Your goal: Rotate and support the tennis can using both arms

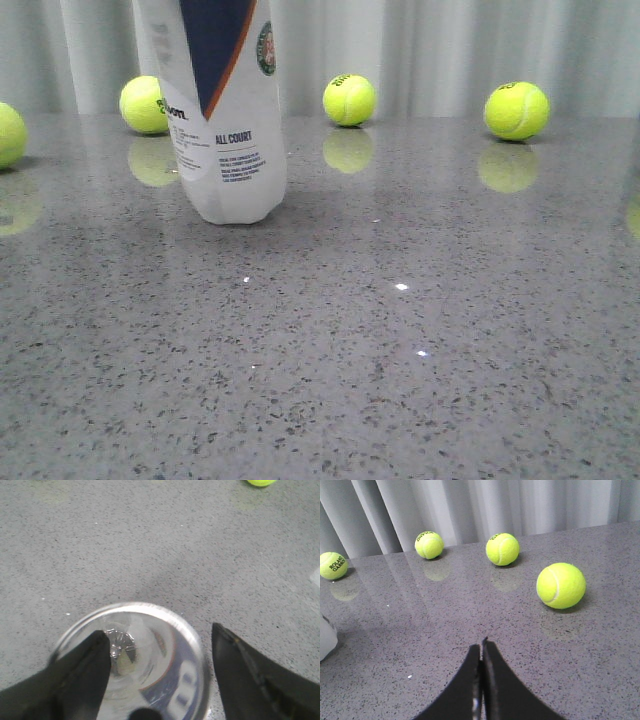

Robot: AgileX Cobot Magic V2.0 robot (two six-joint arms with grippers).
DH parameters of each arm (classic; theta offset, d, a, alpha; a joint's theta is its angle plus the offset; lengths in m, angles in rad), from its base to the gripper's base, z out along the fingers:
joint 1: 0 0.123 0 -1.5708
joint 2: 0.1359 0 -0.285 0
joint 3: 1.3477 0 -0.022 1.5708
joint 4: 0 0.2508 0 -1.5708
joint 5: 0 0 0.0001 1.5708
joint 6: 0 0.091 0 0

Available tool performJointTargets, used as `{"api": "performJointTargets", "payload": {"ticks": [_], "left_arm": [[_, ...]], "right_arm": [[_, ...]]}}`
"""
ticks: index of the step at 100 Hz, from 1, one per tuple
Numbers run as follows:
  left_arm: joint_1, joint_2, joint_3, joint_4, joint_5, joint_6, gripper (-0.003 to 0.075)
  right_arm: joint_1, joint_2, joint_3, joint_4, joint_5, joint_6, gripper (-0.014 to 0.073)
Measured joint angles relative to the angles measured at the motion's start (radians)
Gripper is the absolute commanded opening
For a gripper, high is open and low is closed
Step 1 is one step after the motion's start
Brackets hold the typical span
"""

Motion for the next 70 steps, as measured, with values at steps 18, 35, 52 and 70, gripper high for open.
{"api": "performJointTargets", "payload": {"ticks": [18,35,52,70], "left_arm": [[0.031,0.0,0.0,-0.006,-0.026,0.0,0.0432],[0.032,0.0,0.0,-0.011,-0.06,0.0,0.043],[0.032,0.0,0.0,-0.013,-0.097,0.0,0.0408],[0.032,-0.007,0.005,-0.013,-0.162,0.0,0.0128]], "right_arm": [[0.0,0.0,0.0,0.0,0.0,0.0,-0.0064],[0.0,0.0,0.0,0.0,0.0,0.0,-0.0064],[0.0,0.0,0.0,0.0,0.0,0.0,-0.0064],[0.0,0.0,0.0,0.0,0.0,0.0,-0.0064]]}}
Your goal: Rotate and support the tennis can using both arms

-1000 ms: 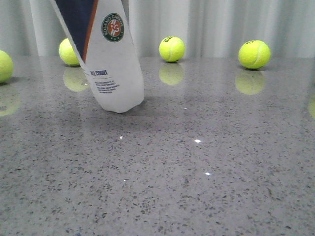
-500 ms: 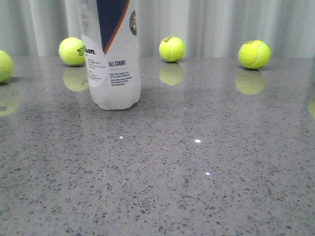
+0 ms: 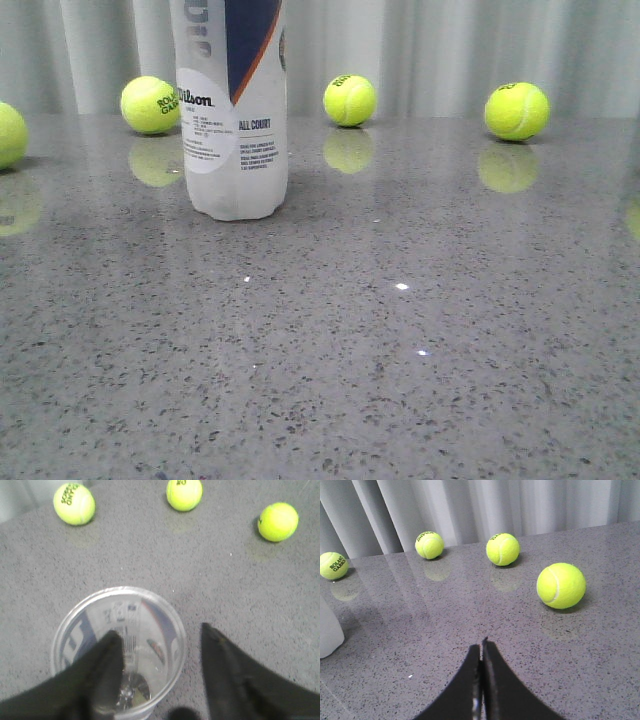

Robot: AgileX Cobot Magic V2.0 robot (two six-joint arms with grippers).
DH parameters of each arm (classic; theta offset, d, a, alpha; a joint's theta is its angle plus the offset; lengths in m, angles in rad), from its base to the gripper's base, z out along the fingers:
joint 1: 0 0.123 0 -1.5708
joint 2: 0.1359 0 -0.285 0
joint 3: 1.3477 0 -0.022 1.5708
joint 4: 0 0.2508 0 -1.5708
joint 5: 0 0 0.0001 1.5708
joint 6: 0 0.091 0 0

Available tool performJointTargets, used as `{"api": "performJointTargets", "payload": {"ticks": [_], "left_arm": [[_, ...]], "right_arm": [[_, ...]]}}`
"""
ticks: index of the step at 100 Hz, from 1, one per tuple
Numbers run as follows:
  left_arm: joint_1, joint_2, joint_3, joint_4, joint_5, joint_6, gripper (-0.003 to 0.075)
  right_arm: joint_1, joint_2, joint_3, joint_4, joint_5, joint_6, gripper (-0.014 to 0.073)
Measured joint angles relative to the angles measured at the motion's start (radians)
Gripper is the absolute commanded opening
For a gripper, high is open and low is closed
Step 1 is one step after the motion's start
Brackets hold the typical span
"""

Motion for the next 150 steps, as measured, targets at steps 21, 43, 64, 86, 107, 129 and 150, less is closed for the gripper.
{"api": "performJointTargets", "payload": {"ticks": [21,43,64,86,107,129,150], "left_arm": [[0.0,-0.113,0.131,0.0,-0.137,0.002,-0.0021],[0.0,-0.298,0.352,0.122,-0.292,-0.059,-0.0021],[0.0,-0.448,0.541,0.426,-0.316,-0.324,-0.0021],[0.0,-0.58,0.697,0.525,-0.318,-0.466,-0.0021],[0.0,-0.668,0.82,0.534,-0.321,-0.538,-0.0021],[0.0,-0.765,0.901,0.543,-0.267,-0.566,-0.0021],[0.0,-0.821,0.945,0.534,-0.174,-0.614,-0.0021]], "right_arm": [[0.0,0.0,0.0,0.0,0.0,0.0,-0.0064],[0.0,0.0,0.0,0.002,0.0,0.0,-0.0064],[0.0,0.0,0.0,0.002,0.0,0.0,-0.0064],[0.0,0.0,0.0,0.002,0.0,0.0,-0.0064],[0.0,0.0,0.0,0.002,0.0,0.0,-0.0064],[0.0,0.0,0.0,0.002,0.0,0.0,-0.0064],[0.0,0.0,0.0,0.002,0.0,0.0,-0.0064]]}}
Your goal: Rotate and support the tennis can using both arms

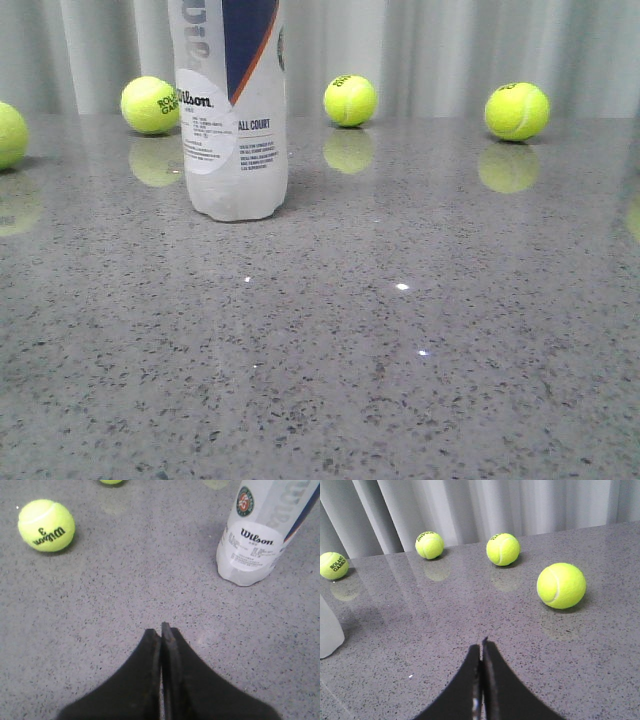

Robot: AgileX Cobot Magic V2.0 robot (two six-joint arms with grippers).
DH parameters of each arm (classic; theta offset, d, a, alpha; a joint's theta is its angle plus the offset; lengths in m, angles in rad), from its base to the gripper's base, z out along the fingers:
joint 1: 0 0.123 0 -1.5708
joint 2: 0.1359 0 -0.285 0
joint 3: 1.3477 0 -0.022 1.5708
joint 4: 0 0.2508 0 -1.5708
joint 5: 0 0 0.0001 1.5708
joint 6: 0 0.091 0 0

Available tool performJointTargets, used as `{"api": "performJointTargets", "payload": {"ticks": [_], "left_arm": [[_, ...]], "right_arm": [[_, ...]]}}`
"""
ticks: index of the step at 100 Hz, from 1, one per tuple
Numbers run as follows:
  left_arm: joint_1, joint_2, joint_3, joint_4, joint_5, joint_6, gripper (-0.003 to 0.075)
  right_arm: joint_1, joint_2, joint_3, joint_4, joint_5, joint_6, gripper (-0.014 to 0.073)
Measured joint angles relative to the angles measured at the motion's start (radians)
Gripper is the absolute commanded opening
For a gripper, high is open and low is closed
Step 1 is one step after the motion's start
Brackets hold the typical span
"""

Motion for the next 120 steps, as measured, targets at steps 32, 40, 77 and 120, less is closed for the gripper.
{"api": "performJointTargets", "payload": {"ticks": [32,40,77,120], "left_arm": [[0.0,-0.022,0.035,0.078,0.001,-0.035,-0.0021],[0.004,-0.031,0.049,0.102,-0.035,-0.037,-0.0021],[0.196,-0.115,0.225,0.043,-0.384,0.078,-0.0021],[0.393,-0.267,0.455,-0.311,-0.652,0.508,-0.0021]], "right_arm": [[0.0,0.0,0.0,0.0,0.0,0.0,-0.0064],[0.0,0.0,0.0,0.0,0.0,0.0,-0.0064],[0.0,0.0,0.0,0.0,0.0,0.0,-0.0064],[0.0,0.0,0.0,0.0,0.0,0.0,-0.0064]]}}
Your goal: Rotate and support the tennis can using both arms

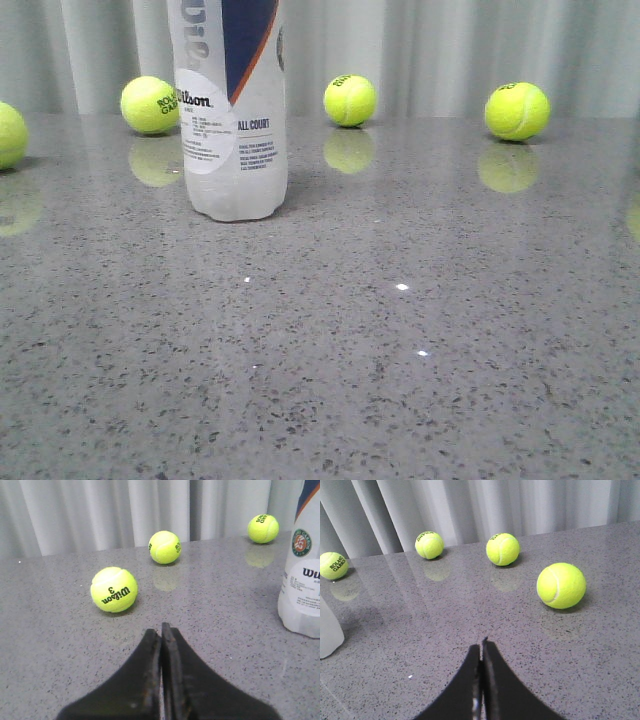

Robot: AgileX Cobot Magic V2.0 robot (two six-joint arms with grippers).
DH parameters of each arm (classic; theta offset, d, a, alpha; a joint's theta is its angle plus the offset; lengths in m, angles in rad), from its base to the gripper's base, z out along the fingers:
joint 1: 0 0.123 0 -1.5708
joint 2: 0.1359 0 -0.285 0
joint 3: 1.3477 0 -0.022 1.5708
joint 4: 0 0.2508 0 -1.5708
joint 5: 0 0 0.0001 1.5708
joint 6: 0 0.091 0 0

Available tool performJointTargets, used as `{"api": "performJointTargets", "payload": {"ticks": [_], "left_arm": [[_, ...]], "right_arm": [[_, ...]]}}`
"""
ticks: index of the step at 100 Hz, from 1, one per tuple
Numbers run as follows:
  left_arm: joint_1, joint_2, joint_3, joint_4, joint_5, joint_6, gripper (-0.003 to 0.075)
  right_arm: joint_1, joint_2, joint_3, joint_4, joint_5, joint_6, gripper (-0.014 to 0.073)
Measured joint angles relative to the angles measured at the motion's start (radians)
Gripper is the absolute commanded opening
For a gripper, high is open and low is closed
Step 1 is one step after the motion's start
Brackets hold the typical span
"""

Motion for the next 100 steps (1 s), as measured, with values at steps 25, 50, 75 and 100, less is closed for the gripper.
{"api": "performJointTargets", "payload": {"ticks": [25,50,75,100], "left_arm": [[0.059,-0.104,0.111,-0.043,-0.033,0.032,-0.0021],[0.082,-0.252,0.229,-0.067,-0.037,0.036,-0.0021],[0.084,-0.389,0.24,-0.111,0.018,0.036,-0.0021],[0.084,-0.389,0.24,-0.092,0.077,0.036,-0.0021]], "right_arm": [[0.0,0.0,0.0,0.0,0.0,0.002,-0.0064],[0.0,0.0,0.0,0.0,0.0,0.002,-0.0064],[0.0,0.0,0.0,0.0,0.0,0.0,-0.0064],[0.0,-0.001,0.0,0.0,0.002,0.0,-0.0064]]}}
